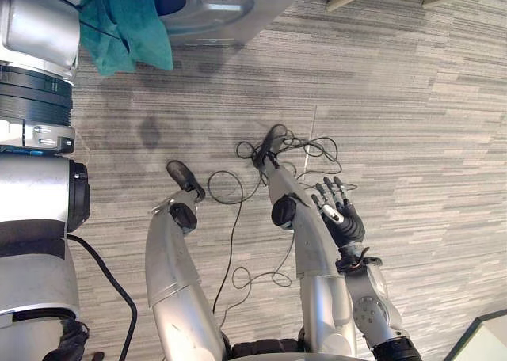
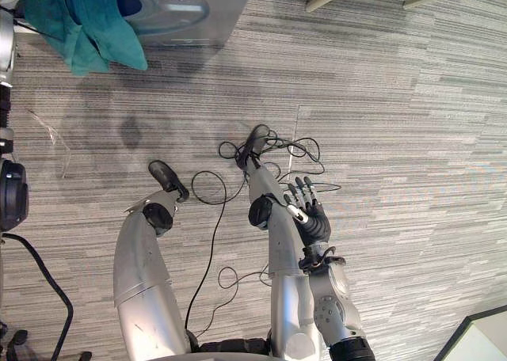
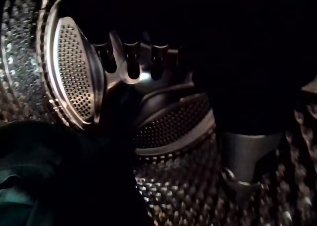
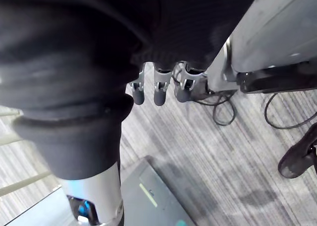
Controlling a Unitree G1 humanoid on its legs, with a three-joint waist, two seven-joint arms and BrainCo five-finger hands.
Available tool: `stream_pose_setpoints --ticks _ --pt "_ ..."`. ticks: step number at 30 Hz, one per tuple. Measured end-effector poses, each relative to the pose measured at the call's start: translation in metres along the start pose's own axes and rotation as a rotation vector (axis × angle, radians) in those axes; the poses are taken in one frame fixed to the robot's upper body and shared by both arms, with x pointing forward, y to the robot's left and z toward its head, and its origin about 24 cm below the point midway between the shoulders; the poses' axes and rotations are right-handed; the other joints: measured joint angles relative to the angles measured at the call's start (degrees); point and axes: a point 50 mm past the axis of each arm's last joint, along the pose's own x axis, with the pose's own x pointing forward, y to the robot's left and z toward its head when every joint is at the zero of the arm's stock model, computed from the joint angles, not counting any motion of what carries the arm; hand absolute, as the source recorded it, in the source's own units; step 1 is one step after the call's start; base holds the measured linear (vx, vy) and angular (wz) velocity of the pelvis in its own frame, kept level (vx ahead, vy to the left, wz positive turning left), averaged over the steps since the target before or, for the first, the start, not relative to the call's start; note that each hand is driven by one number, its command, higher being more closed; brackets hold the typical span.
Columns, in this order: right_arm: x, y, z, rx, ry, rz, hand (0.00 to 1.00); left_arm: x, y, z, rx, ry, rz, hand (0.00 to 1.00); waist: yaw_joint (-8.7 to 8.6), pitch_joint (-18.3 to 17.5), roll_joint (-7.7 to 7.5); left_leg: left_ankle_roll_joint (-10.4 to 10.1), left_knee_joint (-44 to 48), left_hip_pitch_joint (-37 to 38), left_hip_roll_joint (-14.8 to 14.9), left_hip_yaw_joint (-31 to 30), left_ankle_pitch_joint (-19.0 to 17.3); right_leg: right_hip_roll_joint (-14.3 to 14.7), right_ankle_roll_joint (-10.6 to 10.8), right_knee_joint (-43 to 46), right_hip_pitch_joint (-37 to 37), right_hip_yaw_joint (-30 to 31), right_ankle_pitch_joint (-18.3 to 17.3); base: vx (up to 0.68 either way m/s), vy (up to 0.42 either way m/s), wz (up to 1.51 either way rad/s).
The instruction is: Pick up the laundry basket with both hands and put the clothes into the washing machine.
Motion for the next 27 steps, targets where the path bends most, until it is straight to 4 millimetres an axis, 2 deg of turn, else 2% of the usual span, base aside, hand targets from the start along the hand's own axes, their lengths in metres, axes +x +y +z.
stream_pose_setpoints --ticks 2,4,7,9,10,12,13,15,17,19,21,22,24,27 --pt "0.000 0.000 -0.002 -0.009 0.014 -0.004 0.00 0.000 0.006 -0.005 -0.042 0.022 0.005 0.00 0.20 0.0 0.00 -0.2 -0.6 0.9 0.0 0.1 0.1 0.1 0.0 -0.1 0.6 0.1 0.0 0.04 -0.017 0.02" --pt "0.001 0.001 -0.004 -0.009 0.017 -0.004 0.00 -0.007 0.000 -0.018 -0.063 0.056 -0.015 0.00 0.26 -0.1 0.12 -0.3 -0.9 1.6 -0.1 0.2 0.2 0.1 0.0 0.0 1.0 0.2 0.0 0.03 -0.015 0.01" --pt "0.004 0.002 -0.010 -0.012 0.038 0.000 0.00 -0.026 -0.009 -0.051 -0.145 0.169 0.004 0.00 0.41 -0.1 0.12 -0.5 -1.5 2.8 -0.1 0.7 0.3 0.1 -0.1 0.0 1.6 0.6 -0.1 0.02 -0.013 0.00" --pt "0.007 0.008 -0.012 -0.026 0.045 0.022 0.00 -0.047 -0.022 -0.077 -0.186 0.280 0.034 0.00 0.94 -0.1 0.09 -0.6 -2.0 3.5 -0.2 0.8 0.7 0.1 -0.3 0.2 2.0 0.6 -0.5 0.02 -0.037 0.06" --pt "0.008 0.009 -0.011 -0.028 0.044 0.029 0.00 -0.052 -0.024 -0.083 -0.193 0.307 0.050 0.00 0.99 -0.1 0.09 -0.6 -2.1 3.5 -0.2 0.7 0.8 0.1 -0.2 0.2 2.1 0.6 -0.6 0.01 -0.042 0.10" --pt "0.013 0.013 -0.010 -0.035 0.035 0.048 0.00 -0.077 -0.034 -0.110 -0.215 0.429 0.094 0.00 1.17 -0.1 0.08 -0.9 -3.1 3.9 -0.6 0.6 1.6 0.0 -0.2 0.1 2.4 0.3 -0.7 0.01 -0.044 0.12" --pt "0.013 0.014 -0.009 -0.036 0.032 0.049 0.00 -0.084 -0.038 -0.116 -0.218 0.458 0.102 0.00 1.29 -0.1 0.07 -0.9 -3.3 4.0 -0.6 0.6 1.7 0.0 -0.2 0.1 2.5 0.3 -0.7 0.01 -0.049 0.11" --pt "0.014 0.015 -0.006 -0.039 0.015 0.040 0.00 -0.111 -0.053 -0.135 -0.223 0.548 0.100 0.00 1.78 -0.1 0.06 -1.3 -3.8 4.4 -0.7 0.4 2.0 0.0 -0.5 0.2 2.8 0.0 -1.0 0.01 -0.051 0.06" --pt "0.014 0.014 -0.004 -0.044 -0.002 0.025 0.00 -0.134 -0.069 -0.143 -0.231 0.595 0.072 0.00 2.33 -0.1 0.07 -1.4 -4.0 4.7 -0.8 0.2 2.2 0.0 -0.5 0.3 3.0 0.0 -1.0 0.01 -0.047 0.07" --pt "0.016 0.013 -0.001 -0.056 -0.017 0.020 0.00 -0.159 -0.088 -0.142 -0.264 0.622 0.048 0.00 2.17 -0.1 0.08 -1.5 -4.1 4.8 -1.4 -0.2 2.8 -0.8 -1.5 1.5 3.0 -0.4 -1.7 0.02 -0.038 0.18" --pt "0.018 0.015 0.005 -0.079 -0.041 0.018 0.00 -0.195 -0.115 -0.128 -0.340 0.634 -0.012 0.00 2.48 -0.1 0.08 -1.5 -3.8 5.2 -1.7 -0.5 2.9 -1.8 -1.9 3.7 3.0 -0.7 -3.0 0.02 -0.023 0.21" --pt "0.018 0.017 0.007 -0.081 -0.051 0.020 0.00 -0.204 -0.119 -0.123 -0.349 0.625 -0.023 0.00 2.49 -0.1 0.08 -1.5 -3.7 5.2 -1.9 -0.7 2.9 -2.0 -1.5 4.2 3.0 -0.8 -3.4 0.01 -0.020 0.17" --pt "0.021 0.022 0.010 -0.073 -0.083 0.024 0.00 -0.237 -0.128 -0.098 -0.377 0.583 -0.053 0.00 2.53 -0.1 0.09 -1.4 -4.0 5.4 -2.5 -1.1 2.8 -3.0 -1.2 5.5 3.0 -1.0 -4.7 0.01 -0.018 0.18" --pt "0.025 0.024 0.013 -0.097 -0.100 0.028 0.00 -0.257 -0.127 -0.079 -0.336 0.537 -0.047 0.00 3.19 -0.1 0.10 -1.5 -4.3 6.0 -3.0 -1.1 2.5 -3.5 -1.1 6.3 3.1 -0.9 -5.3 0.00 -0.025 0.13"
